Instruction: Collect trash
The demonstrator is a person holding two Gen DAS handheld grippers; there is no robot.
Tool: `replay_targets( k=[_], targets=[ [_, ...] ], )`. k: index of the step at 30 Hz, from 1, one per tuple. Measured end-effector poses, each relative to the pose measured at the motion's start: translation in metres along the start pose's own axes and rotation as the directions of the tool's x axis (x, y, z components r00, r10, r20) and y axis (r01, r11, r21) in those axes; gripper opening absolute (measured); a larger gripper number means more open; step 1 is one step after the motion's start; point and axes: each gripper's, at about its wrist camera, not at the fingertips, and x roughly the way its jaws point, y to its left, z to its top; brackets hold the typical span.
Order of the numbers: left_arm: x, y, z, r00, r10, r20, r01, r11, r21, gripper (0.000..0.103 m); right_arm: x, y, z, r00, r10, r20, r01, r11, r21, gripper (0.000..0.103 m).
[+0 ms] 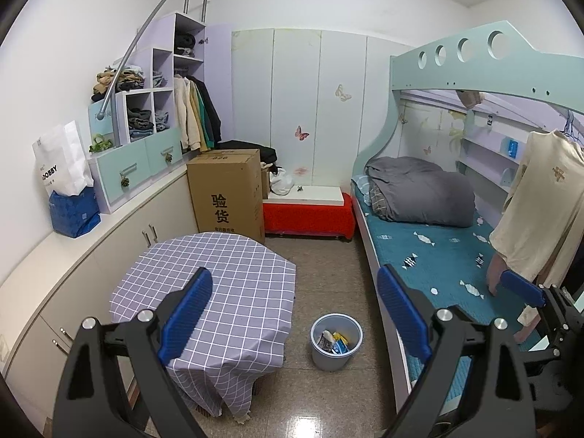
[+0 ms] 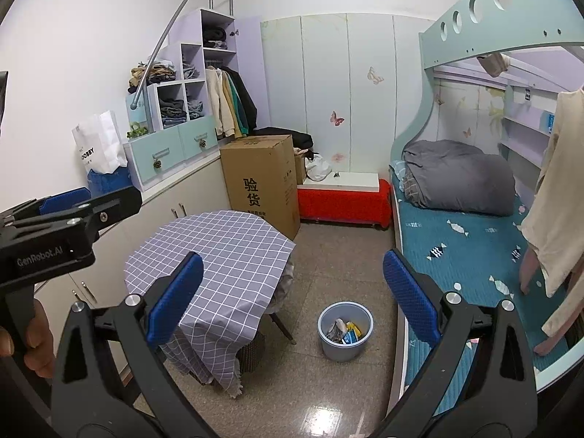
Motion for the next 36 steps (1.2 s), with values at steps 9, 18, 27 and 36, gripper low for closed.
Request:
replay_targets(
  k=[9,18,27,36],
  targets=[
    [0.0,0.0,-0.001,1.0,0.001,-0.001,-0.001,1.0,0.0,0.09,-0.001,-0.001,0.0,1.0,0.004,0.005,-0.004,1.0,-0.006,0.097],
    [0.0,0.001,0.002,1.0,0.008,-0.001,-0.008,1.0,-0.002,0.09,0.003,-0.002,0.006,1.0,0.009,0.002,-0.009,1.0,-0.017,0.097],
    [0.01,0.0,0.007,1.0,0.005,-0.01,-0.005,1.0,0.002,0.09,0.005,-0.005,0.004,1.0,0.008,0.0,-0.008,1.0,-0.015,0.097],
    [0.019,-0.004,0.009,1.0,0.006,-0.013,-0.006,1.0,0.012,0.09,0.01,-0.009,0.005,1.0,0.009,-0.003,-0.009,1.0,-0.008,0.097]
  ],
)
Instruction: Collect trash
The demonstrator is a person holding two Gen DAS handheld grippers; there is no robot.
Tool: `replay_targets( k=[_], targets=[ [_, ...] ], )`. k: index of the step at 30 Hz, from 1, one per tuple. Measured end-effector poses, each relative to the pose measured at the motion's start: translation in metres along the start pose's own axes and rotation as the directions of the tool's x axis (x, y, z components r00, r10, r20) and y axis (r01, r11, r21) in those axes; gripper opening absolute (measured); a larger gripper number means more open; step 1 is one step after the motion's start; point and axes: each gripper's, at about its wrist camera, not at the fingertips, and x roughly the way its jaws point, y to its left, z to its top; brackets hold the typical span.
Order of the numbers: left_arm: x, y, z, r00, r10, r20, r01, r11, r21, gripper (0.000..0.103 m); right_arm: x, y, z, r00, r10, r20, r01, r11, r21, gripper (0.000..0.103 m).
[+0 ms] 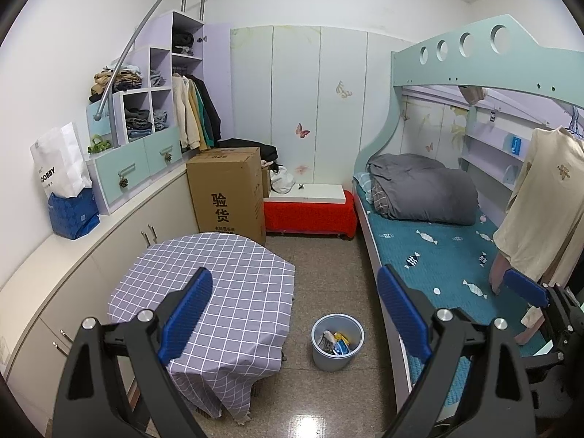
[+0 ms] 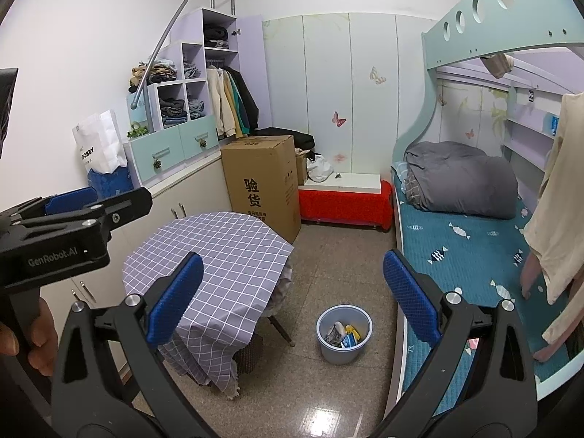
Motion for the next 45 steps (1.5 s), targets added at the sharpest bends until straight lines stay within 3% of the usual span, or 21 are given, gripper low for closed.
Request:
replay_targets(
  k=[45],
  targets=[
    [0.007,0.009,-0.003,1.0,0.012,-0.002,-0.012,1.0,-0.004,0.09,0.01,0.007,0.002,1.0,0.026,-0.015,-0.026,1.0,-0.002,0.097]
  ],
)
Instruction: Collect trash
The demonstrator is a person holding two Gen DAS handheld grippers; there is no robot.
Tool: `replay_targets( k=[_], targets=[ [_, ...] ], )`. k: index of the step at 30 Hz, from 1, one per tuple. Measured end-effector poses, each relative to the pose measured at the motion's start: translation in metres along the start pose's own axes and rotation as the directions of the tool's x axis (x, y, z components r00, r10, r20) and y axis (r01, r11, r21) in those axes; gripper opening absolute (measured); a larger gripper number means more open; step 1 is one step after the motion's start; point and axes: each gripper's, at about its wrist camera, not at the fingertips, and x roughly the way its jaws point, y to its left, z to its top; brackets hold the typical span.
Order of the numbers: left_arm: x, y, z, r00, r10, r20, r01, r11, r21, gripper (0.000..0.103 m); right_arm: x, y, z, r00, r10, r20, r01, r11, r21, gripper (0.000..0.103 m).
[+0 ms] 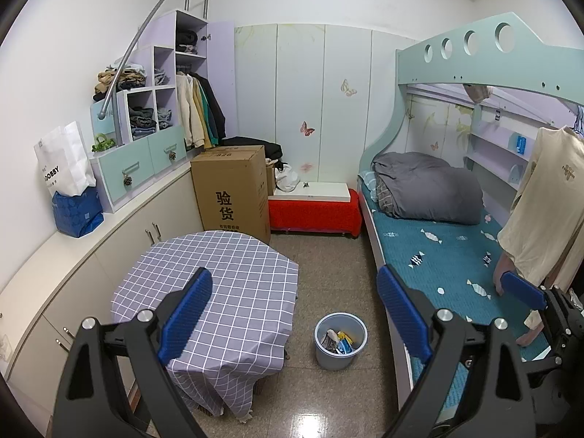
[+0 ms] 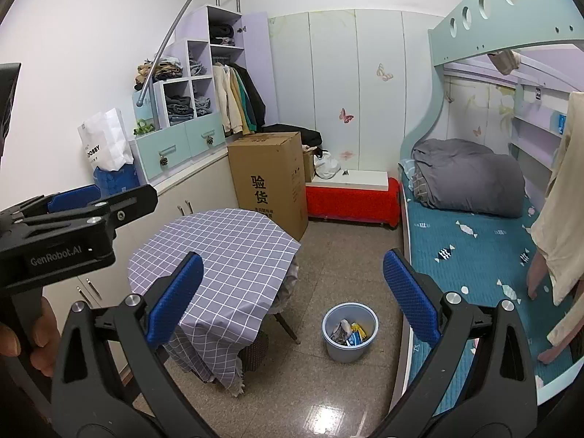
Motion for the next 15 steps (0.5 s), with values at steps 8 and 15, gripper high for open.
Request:
replay_targets(
  k=[8,15],
  targets=[
    [-0.0008,0.0012,-0.0022,1.0,-0.001,-0.001,0.001,1.0,0.001,0.09,0.0002,0.0014,-0.0011,1.0,-0.001,-0.003,0.001,1.0,-0.002,0.097],
    [-0.0005,0.0004,-0.0009,1.0,0.0,-0.001,0.0,1.0,0.001,0.09,0.0009,0.0017,-0.0031,1.0,0.0,-0.006,0.0,1.0,-0.001,0.097]
  ],
)
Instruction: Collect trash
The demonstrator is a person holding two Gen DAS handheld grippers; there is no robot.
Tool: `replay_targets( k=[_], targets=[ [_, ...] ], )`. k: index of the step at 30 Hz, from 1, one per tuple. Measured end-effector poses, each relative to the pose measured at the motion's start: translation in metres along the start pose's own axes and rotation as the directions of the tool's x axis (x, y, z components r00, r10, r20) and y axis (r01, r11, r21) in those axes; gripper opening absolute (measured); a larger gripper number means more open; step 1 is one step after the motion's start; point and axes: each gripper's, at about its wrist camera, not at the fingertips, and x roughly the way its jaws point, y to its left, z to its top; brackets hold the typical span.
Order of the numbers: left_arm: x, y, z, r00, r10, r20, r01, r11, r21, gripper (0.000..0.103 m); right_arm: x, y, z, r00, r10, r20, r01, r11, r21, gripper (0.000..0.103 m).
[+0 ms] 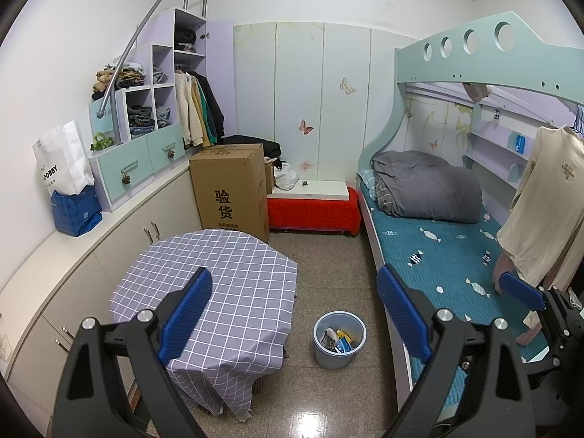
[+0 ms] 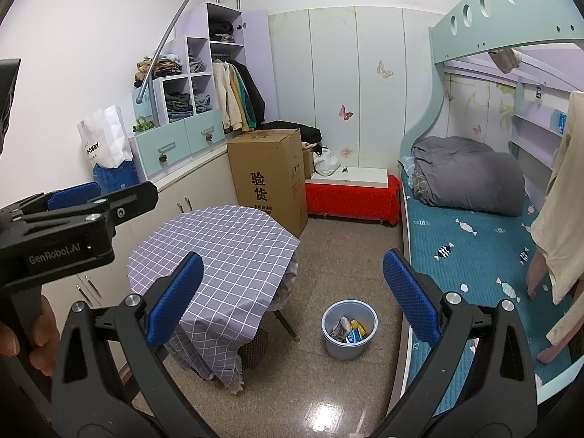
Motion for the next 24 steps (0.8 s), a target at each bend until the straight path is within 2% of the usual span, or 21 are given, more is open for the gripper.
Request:
replay_targets(
  k=[24],
  targets=[
    [0.002,0.001,-0.012,1.0,0.001,-0.008,-0.001,1.0,0.001,0.09,0.004,-0.003,-0.007,1.0,0.004,-0.02,-0.004,1.0,0.007,0.097]
  ],
)
